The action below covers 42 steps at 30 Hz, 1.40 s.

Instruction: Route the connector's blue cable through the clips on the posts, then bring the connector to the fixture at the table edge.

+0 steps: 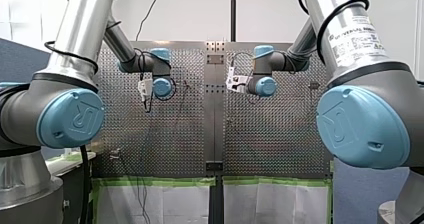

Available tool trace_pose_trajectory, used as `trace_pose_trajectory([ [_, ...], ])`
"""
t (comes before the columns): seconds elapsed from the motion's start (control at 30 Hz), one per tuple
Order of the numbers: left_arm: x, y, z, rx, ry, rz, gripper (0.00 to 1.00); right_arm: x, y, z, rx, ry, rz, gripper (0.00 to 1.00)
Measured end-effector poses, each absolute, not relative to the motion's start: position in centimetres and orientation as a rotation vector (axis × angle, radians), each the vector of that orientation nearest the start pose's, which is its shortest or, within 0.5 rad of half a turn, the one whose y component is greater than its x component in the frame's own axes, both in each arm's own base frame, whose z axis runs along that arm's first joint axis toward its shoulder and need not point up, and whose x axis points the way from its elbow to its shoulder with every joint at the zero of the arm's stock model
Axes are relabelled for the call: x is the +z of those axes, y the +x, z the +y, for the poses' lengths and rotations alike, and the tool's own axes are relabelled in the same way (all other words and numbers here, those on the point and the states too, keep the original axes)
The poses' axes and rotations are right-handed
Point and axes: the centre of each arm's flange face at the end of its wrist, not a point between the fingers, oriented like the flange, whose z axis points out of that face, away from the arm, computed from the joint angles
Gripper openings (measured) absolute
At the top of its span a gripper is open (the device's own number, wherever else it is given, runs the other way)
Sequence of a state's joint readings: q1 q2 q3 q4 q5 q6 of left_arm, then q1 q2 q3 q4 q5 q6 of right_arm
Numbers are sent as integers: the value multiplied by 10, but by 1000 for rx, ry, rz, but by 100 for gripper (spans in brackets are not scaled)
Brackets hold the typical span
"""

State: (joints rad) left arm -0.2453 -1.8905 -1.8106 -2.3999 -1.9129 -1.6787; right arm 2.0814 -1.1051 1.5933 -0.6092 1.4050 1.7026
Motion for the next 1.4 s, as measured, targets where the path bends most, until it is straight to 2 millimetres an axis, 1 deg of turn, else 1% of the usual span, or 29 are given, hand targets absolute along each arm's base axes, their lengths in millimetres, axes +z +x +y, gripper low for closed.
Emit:
trace_pose_trajectory([
  [0.23, 266, 553, -241, -56, -182, 1410, 0, 277, 445, -501, 1859, 1536, -852, 0],
  [0.37, 270, 564, -242, -69, -186, 1396, 0, 278, 448, -509, 1868, 1532, -845, 0],
  [0.43, 275, 568, -242, -72, -190, 1387, 0, 276, 450, -513, 1866, 1539, -847, 0],
  [0.53, 276, 575, -241, -73, -192, 1383, 0, 271, 455, -519, 1861, 1553, -850, 0],
  [0.8, 261, 590, -248, -74, -177, 1419, 0, 268, 461, -538, 1867, 1550, -845, 0],
  [1.0, 261, 594, -246, -65, -189, 1416, 0, 261, 466, -551, 1864, 1555, -849, 0],
  [1.17, 261, 595, -244, -56, -198, 1418, 0, 260, 471, -560, 1866, 1557, -847, 0],
  [1.4, 260, 595, -243, -54, -200, 1418, 0, 258, 474, -565, 1864, 1564, -847, 0],
])
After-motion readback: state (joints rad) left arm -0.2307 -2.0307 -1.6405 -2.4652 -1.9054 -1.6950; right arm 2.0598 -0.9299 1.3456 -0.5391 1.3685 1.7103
